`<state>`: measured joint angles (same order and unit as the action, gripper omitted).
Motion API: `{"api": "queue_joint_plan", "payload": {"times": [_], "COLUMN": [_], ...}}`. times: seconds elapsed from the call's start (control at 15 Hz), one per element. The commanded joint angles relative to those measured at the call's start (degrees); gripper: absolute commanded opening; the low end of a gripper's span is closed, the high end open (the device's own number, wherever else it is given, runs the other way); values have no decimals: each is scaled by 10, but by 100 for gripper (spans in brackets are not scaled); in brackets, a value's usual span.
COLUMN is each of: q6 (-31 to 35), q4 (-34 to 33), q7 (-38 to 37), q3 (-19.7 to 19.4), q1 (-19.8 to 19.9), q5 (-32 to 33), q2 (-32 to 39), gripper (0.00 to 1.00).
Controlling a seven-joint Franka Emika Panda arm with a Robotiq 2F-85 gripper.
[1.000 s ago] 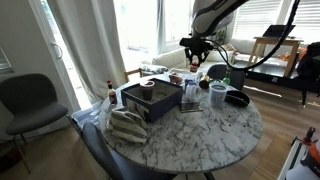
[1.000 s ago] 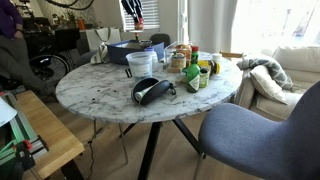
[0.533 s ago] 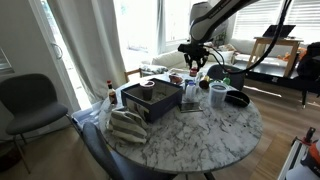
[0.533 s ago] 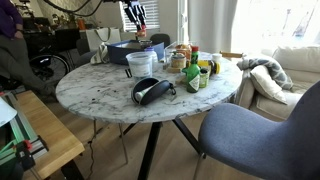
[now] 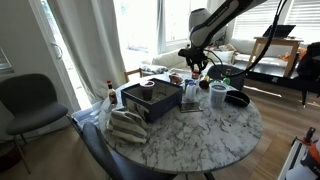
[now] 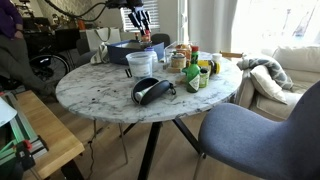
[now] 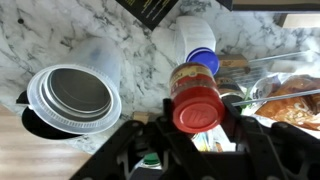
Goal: Remove the small container with the red lid from the box and put it on top of the bottle with the blue lid
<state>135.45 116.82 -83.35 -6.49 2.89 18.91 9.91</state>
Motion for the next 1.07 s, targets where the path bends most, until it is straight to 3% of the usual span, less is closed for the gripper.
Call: {"api": "queue_joint_plan", "payload": {"times": [0.0, 0.33, 1.0], "q6": [15, 28, 25], "q4": [-1, 2, -17], "q7": [-68, -131, -166], "q3": [-13, -13, -21], "q1": [-21, -33, -38], "q5": [51, 93, 117], "q2": [15, 21, 42], "gripper": [24, 24, 24]}}
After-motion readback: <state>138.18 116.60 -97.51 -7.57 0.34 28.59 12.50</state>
